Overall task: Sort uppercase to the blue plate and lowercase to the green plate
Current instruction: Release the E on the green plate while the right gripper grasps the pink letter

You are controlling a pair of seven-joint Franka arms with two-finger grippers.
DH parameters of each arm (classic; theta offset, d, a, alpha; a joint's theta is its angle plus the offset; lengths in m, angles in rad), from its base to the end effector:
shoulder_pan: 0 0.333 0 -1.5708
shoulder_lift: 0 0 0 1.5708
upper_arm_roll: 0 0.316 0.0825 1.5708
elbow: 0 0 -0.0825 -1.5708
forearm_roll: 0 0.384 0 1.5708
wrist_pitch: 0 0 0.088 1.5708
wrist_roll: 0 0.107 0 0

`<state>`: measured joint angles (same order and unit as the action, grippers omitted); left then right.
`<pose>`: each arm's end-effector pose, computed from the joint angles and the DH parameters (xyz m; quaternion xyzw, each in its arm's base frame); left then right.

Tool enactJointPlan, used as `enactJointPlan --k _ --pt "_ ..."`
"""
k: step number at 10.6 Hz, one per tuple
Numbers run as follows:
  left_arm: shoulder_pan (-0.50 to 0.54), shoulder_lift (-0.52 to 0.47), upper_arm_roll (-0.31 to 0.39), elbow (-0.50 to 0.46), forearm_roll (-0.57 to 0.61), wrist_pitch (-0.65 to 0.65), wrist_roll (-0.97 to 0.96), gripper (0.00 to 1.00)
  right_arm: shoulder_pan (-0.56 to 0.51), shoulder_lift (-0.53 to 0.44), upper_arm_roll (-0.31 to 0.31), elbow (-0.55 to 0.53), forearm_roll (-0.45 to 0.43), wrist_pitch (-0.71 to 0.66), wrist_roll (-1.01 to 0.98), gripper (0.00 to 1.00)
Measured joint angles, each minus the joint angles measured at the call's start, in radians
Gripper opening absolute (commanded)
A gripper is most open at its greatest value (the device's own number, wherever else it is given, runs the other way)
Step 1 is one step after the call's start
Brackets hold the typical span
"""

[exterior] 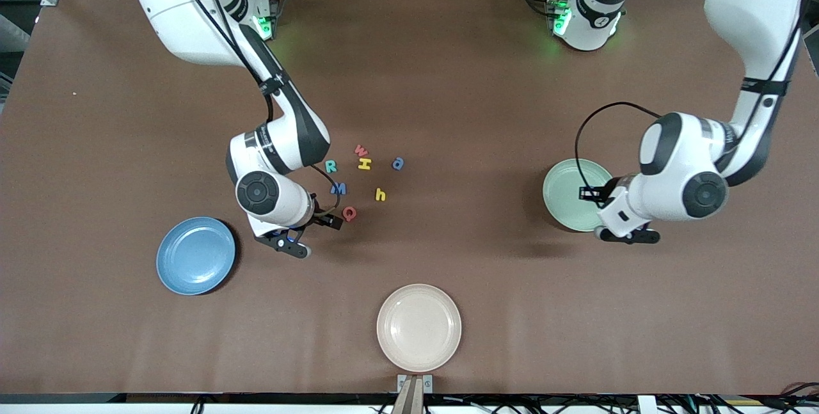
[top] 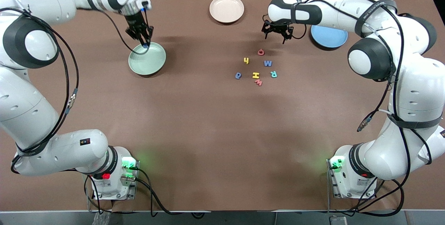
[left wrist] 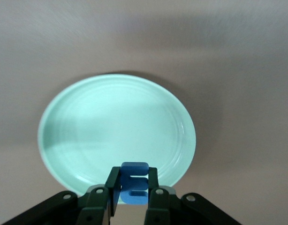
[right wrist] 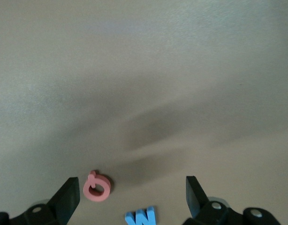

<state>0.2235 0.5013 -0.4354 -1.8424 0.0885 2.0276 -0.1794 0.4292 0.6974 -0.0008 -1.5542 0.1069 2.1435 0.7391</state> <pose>0.6009 -0.1099 0.2575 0.9884 -0.0310 -0.1432 0.0405 0.6281 0.2919 0.2290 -0.9803 0.1852 0.0687 0.0062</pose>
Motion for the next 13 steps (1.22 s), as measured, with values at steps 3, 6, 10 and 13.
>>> enactJointPlan --k 3,6,10,13 --pt "-0.001 -0.001 0.006 -0.128 0.059 0.119 -0.023 0.14 0.037 0.029 0.000 0.008 -0.001 0.040 0.021 1.00" --pt "-0.001 -0.002 0.009 -0.168 0.086 0.127 -0.061 0.14 0.083 0.059 -0.001 0.012 -0.009 0.118 0.031 1.00" --pt "-0.001 -0.003 0.010 -0.182 0.086 0.130 -0.084 0.60 0.098 0.082 -0.002 0.000 -0.050 0.159 0.031 1.00" --pt "-0.001 -0.007 0.010 -0.182 0.086 0.130 -0.089 0.76 0.099 0.090 -0.002 -0.051 -0.050 0.238 0.031 1.00"
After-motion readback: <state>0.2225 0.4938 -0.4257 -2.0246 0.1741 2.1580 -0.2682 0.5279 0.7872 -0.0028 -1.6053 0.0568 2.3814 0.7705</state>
